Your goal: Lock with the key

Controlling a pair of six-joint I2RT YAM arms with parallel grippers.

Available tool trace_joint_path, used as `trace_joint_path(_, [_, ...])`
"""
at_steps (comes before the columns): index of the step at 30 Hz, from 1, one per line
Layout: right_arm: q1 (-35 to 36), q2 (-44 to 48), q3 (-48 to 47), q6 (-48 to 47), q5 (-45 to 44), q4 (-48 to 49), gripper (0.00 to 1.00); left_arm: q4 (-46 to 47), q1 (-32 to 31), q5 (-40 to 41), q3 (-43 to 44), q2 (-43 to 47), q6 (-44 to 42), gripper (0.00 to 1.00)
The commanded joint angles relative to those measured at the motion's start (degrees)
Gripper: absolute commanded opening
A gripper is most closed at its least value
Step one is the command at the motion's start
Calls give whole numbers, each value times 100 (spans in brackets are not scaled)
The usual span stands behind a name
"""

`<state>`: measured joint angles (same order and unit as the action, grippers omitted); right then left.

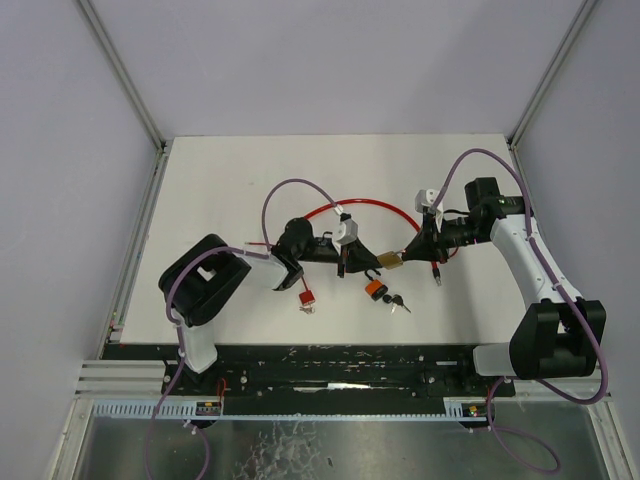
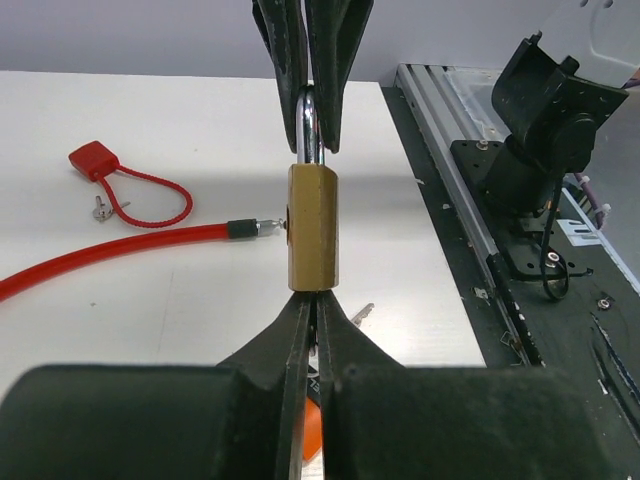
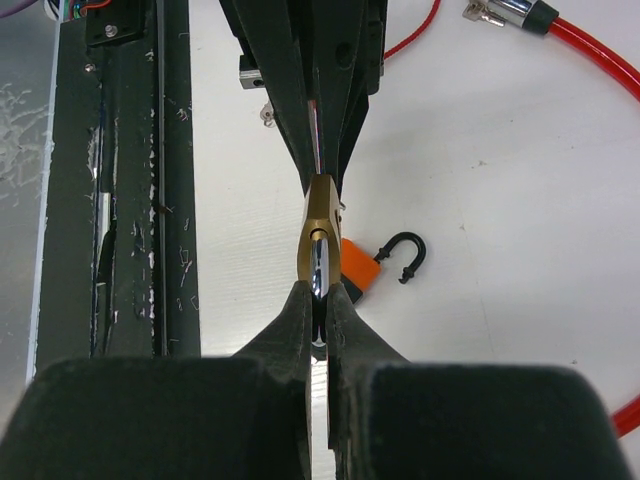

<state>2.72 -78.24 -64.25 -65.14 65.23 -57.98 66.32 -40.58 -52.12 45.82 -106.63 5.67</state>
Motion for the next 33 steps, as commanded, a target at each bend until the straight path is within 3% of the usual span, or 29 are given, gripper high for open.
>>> trace_joint_path(1, [-18,24,-91,174,429,38,2,202,-46,41,-86,93,-285,0])
trace_joint_path(7, [-20,-69,-47,442,515,199,8,1080,-32,-18,-198,-50,299,0])
trace_joint_path(25, [290,-566,234,1301,639,894,62,1637,115,271,-79,-364,1072,0])
trace_joint_path(33, [650,-611,508,1807,302,1561,62,1733,180,365,4,-507,1358,0])
